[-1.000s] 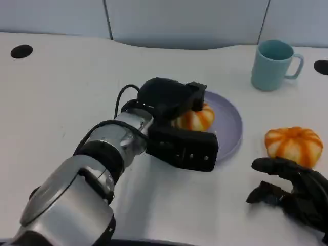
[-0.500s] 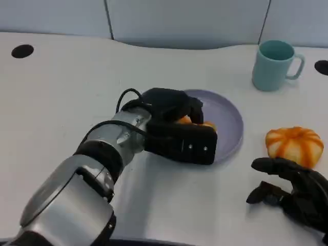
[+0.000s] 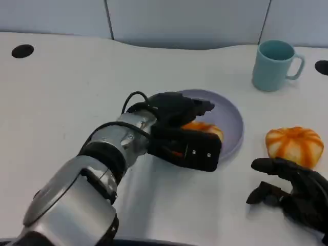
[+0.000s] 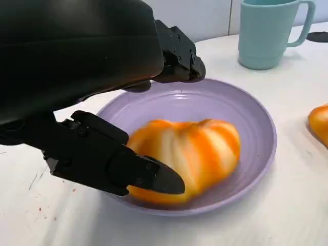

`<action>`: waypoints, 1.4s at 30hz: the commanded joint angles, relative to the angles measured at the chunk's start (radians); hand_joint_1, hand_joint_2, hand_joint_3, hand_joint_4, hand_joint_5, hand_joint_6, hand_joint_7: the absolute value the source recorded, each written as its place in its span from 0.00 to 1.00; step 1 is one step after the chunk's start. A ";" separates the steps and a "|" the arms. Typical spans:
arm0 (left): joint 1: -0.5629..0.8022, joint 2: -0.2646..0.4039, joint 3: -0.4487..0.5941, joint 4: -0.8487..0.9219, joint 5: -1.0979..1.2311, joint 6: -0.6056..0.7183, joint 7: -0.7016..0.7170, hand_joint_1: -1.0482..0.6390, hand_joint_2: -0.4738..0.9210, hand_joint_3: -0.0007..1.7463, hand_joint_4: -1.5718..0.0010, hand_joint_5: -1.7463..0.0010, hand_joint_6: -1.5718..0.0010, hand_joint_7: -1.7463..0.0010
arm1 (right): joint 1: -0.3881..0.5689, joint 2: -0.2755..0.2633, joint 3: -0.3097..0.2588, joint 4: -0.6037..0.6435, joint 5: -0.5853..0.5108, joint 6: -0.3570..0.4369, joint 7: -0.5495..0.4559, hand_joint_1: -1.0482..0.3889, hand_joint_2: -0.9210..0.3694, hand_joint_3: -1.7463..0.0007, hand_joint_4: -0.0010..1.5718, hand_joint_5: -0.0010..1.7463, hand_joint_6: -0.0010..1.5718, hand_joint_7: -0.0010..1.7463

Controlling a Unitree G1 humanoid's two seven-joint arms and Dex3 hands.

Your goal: Grasp the bread from the table and place it into the plate.

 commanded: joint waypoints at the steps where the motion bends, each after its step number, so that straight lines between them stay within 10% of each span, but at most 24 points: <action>1: -0.029 0.009 -0.006 0.003 0.008 0.026 -0.039 0.20 1.00 0.10 1.00 0.94 0.96 0.99 | 0.024 -0.004 0.006 0.021 -0.014 0.016 -0.009 0.45 0.00 0.95 0.41 0.66 0.49 0.34; 22: 0.079 0.157 0.317 -0.066 -0.345 -0.194 -0.280 0.14 1.00 0.19 0.96 0.98 0.94 0.97 | 0.004 -0.010 -0.004 0.063 -0.017 -0.005 -0.003 0.45 0.00 0.94 0.41 0.66 0.48 0.33; 42: 0.467 0.110 0.721 -0.377 -0.871 -0.216 -0.549 0.23 1.00 0.16 0.81 0.88 0.82 0.96 | 0.023 -0.010 -0.003 0.021 -0.009 0.030 -0.014 0.47 0.00 0.95 0.42 0.64 0.48 0.34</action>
